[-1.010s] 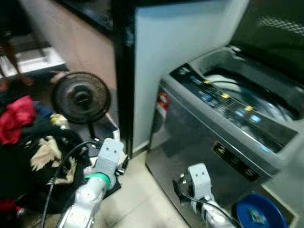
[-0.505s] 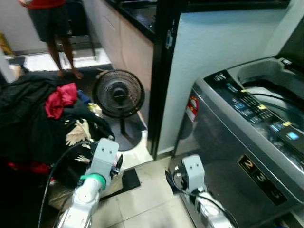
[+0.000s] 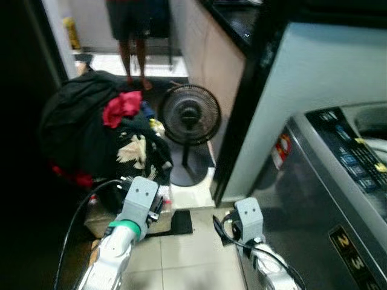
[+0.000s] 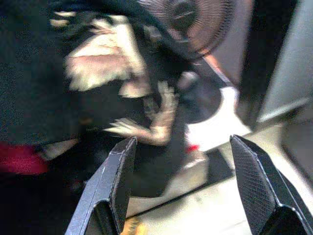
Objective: Clothes washing
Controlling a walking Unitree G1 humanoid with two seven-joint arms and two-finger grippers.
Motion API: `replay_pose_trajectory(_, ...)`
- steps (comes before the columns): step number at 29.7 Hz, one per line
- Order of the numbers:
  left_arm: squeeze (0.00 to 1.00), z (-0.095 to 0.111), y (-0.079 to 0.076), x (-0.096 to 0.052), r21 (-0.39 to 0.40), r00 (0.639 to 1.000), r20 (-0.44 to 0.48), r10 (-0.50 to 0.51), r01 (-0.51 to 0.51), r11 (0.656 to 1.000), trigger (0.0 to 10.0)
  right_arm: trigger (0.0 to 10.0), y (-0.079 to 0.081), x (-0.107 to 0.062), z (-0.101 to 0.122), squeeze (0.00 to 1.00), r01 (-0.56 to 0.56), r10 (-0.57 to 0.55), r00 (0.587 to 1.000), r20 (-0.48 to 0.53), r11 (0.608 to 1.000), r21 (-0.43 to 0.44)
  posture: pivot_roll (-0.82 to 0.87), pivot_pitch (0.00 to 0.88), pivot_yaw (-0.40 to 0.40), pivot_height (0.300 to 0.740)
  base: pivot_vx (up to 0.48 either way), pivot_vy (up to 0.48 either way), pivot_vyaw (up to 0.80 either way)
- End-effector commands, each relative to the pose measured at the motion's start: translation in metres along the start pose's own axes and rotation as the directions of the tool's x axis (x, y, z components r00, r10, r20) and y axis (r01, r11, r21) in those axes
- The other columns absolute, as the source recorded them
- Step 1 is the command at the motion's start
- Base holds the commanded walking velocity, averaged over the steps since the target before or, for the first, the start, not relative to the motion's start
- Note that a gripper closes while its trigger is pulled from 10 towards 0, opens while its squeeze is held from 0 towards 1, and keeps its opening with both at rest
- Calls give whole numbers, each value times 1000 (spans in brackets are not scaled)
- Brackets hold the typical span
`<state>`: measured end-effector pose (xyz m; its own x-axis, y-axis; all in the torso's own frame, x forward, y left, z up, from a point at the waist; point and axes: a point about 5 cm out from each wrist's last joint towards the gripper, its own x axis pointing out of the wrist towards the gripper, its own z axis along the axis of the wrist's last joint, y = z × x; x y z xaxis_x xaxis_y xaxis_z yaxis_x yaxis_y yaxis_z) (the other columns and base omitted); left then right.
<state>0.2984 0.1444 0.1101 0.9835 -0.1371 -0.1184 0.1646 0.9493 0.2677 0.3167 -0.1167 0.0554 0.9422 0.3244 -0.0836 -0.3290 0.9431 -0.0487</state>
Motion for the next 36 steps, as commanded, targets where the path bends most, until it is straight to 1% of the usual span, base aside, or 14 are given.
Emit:
replay_pose_trajectory(1,0,-7,-5,-1,2,1000,-19,-6,6,1000,10000,10000,1,-4,-6,0,-4,4,1000,-16,1000,18,77,42,-40,740,0,0,788)
replay_pose_trajectory(6,0,-6,-4,-1,1,1000,-12,10,-10,1000,10000,10000,3,-1,0,0,-22,21,1000,15,999,27,82,42,-44,740,0,0,788)
replay_pose_trajectory(7,0,-6,-3,0,0,1000,-7,14,-14,1000,10000,10000,5,1,3,0,-33,32,999,33,999,39,83,43,-44,740,255,0,788)
replay_pose_trajectory(10,0,-5,-3,0,1,1000,-3,17,-17,1000,10000,10000,7,1,4,0,-40,38,998,43,998,48,83,43,-44,740,302,0,788)
replay_pose_trajectory(14,0,-5,-2,0,6,1000,4,23,-23,1000,10000,10000,9,3,7,0,-44,40,997,60,997,70,83,43,-44,740,465,0,0)
replay_pose_trajectory(30,0,-3,-2,2,6,1000,11,23,-23,1000,10000,10000,8,2,7,0,-43,39,997,60,997,65,79,37,-41,740,465,0,0)
replay_pose_trajectory(32,0,-1,-1,3,3,999,19,25,-26,1000,10000,10000,7,3,10,0,-42,38,997,71,997,57,79,37,-41,740,465,0,0)
replay_pose_trajectory(34,0,11,3,7,-15,997,61,42,-41,999,10000,10000,4,7,23,0,-41,35,991,126,998,48,75,31,-42,740,465,0,0)
replay_pose_trajectory(36,0,30,10,10,-58,990,124,63,-56,997,10000,10000,1,10,40,0,-34,23,981,194,998,54,75,31,-42,740,465,0,0)
